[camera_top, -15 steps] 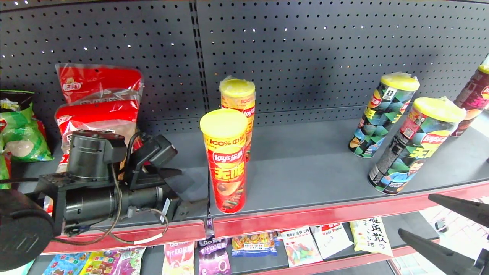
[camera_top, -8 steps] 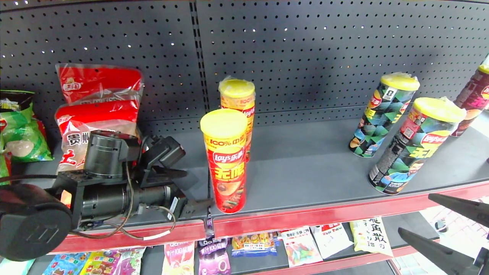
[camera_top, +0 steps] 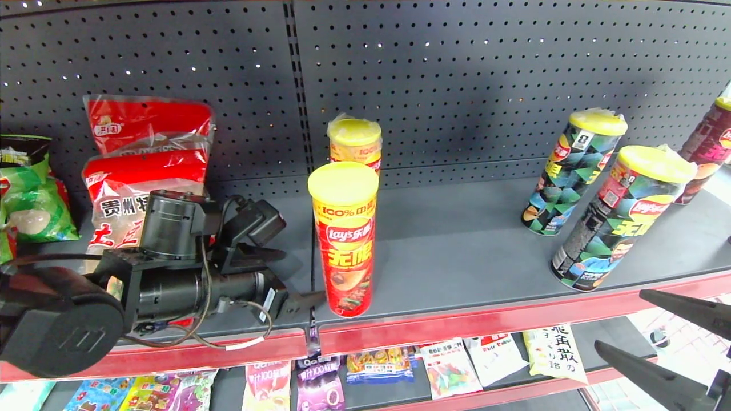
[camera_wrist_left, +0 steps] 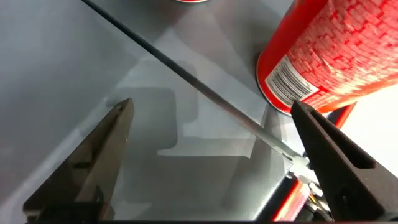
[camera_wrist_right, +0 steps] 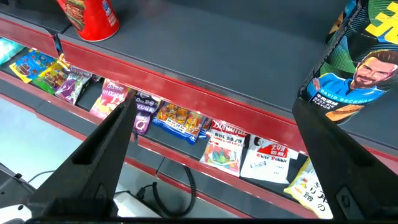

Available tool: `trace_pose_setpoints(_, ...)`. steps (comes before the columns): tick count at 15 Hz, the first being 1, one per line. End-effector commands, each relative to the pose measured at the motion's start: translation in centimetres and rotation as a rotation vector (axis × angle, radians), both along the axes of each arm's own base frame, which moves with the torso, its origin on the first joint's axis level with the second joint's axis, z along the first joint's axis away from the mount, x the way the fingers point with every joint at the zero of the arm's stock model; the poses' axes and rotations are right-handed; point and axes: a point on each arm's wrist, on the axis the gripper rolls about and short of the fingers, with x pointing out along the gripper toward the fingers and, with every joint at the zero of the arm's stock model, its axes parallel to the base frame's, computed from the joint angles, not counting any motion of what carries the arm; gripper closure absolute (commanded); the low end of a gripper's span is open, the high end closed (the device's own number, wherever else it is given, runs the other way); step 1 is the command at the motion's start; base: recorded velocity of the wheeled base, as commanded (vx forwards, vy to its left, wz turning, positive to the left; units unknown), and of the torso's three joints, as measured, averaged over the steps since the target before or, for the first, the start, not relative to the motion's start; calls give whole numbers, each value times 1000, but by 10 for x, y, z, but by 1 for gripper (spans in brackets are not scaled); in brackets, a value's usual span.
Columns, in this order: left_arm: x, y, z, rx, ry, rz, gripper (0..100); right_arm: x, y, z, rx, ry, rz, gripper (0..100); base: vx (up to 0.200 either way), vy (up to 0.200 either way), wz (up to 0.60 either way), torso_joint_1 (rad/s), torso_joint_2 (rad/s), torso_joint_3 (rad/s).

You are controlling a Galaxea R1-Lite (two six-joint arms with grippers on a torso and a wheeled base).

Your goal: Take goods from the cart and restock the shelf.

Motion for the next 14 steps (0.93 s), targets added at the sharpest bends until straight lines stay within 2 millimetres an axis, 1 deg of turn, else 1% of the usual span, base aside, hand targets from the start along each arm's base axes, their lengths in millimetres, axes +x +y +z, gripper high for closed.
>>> trace_pose_setpoints(1,2,-1,-1,1,4,-1,0,1,0,0,-2,3,0,0,0,0,0,0,0,0)
trace_pose_setpoints(5,9,-5,0,2,-7,4,0,1,0,0,-2,3,0,0,0,0,0,0,0,0)
trace_pose_setpoints(14,8,-4,-1,3,-4,8,0,1,0,-1,-3,5,-1,0,0,0,0,0,0,0)
